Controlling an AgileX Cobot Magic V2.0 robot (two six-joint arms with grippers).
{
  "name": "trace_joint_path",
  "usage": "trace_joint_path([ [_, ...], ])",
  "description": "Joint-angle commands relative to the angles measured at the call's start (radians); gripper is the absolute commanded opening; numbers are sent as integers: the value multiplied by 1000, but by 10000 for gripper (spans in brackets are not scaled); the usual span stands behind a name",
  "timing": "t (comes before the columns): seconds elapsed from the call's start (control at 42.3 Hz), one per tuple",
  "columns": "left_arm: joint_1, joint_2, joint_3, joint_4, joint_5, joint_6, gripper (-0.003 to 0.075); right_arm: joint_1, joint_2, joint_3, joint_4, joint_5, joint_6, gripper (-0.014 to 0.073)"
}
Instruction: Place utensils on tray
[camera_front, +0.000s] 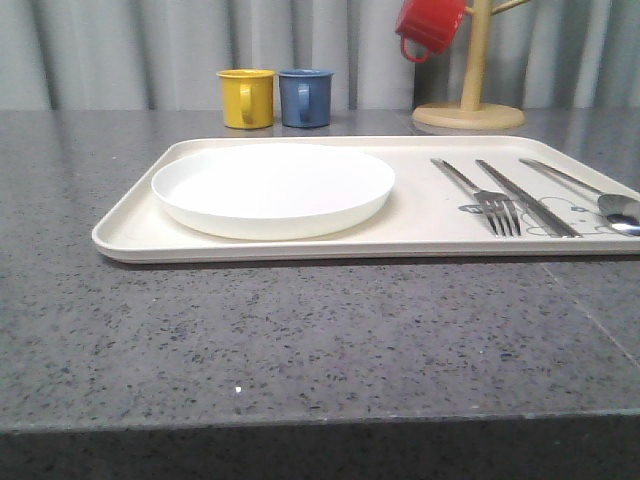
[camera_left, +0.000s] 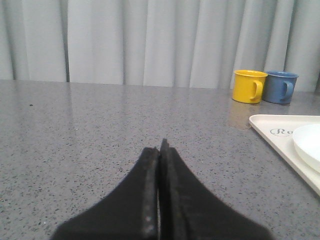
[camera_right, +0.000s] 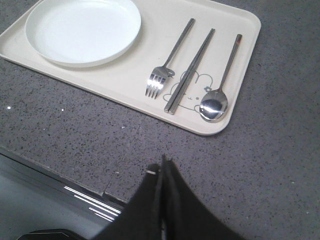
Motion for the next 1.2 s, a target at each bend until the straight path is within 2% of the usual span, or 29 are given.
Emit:
trace_joint_path([
  [0.0, -7, -22, 13, 1, -99, 1, -20, 2, 6, -25, 4, -63, -5, -66],
  [0.26, -7, -22, 14, 1, -106, 6, -20, 2, 6, -25, 4, -63, -5, -66],
  [0.425, -7, -22, 14, -1, -127, 76, -20, 2, 6, -25, 4, -63, -5, -66],
  [1.181, -7, -22, 14, -1, -132, 76, -20, 2, 6, -25, 4, -63, -5, -66],
])
